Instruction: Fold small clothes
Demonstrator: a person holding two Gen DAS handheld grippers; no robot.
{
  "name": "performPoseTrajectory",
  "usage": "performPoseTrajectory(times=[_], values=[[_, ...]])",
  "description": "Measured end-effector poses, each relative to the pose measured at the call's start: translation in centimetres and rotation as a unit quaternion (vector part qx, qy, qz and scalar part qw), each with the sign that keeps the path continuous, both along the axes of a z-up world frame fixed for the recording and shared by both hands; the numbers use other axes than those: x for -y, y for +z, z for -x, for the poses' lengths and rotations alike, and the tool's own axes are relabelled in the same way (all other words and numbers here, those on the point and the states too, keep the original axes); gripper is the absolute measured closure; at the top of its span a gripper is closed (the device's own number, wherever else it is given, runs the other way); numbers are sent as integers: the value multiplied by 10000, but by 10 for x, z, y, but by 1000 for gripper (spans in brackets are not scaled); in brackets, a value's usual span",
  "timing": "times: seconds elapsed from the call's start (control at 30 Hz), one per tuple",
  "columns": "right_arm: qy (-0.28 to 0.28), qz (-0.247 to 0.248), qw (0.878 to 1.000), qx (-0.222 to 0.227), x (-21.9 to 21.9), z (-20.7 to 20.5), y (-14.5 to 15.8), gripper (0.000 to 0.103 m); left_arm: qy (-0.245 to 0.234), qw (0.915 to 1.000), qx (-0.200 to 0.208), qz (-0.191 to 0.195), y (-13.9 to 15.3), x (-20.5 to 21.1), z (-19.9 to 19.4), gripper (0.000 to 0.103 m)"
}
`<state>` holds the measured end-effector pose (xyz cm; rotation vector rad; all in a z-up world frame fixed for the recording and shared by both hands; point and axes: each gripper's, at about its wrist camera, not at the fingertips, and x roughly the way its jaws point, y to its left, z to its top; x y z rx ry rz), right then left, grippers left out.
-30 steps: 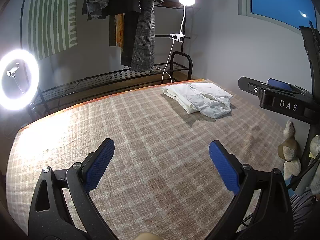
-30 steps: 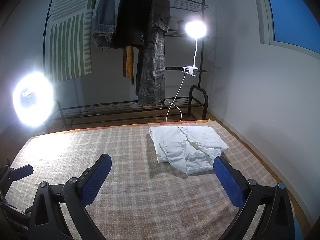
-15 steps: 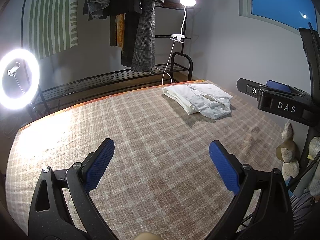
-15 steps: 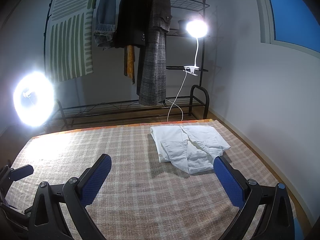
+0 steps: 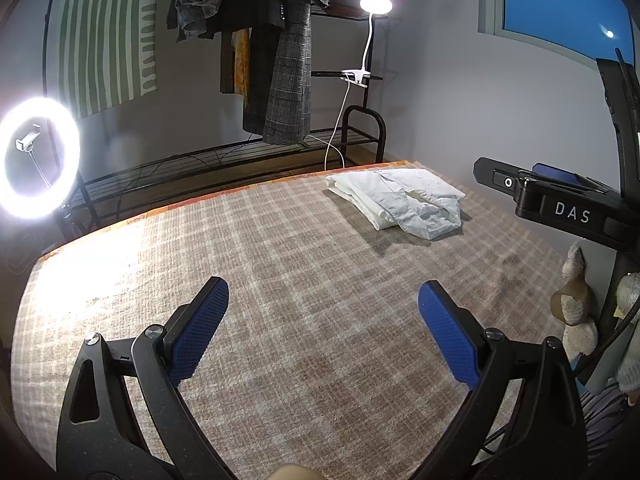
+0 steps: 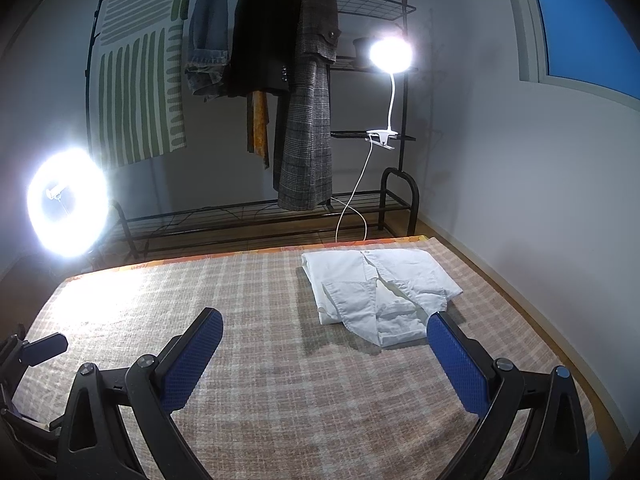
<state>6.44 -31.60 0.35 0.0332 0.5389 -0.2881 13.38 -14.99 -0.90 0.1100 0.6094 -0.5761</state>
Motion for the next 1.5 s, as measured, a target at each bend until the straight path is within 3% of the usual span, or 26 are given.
performPoseTrajectory(times=[1.17, 1.5], values=[[-46, -42, 10000, 7, -3, 2, 0, 0, 94, 9999, 7, -65, 1, 2, 3, 5], [-24, 21, 10000, 1, -5, 3, 1, 0, -135, 9994, -317, 46, -2, 7, 2, 5]])
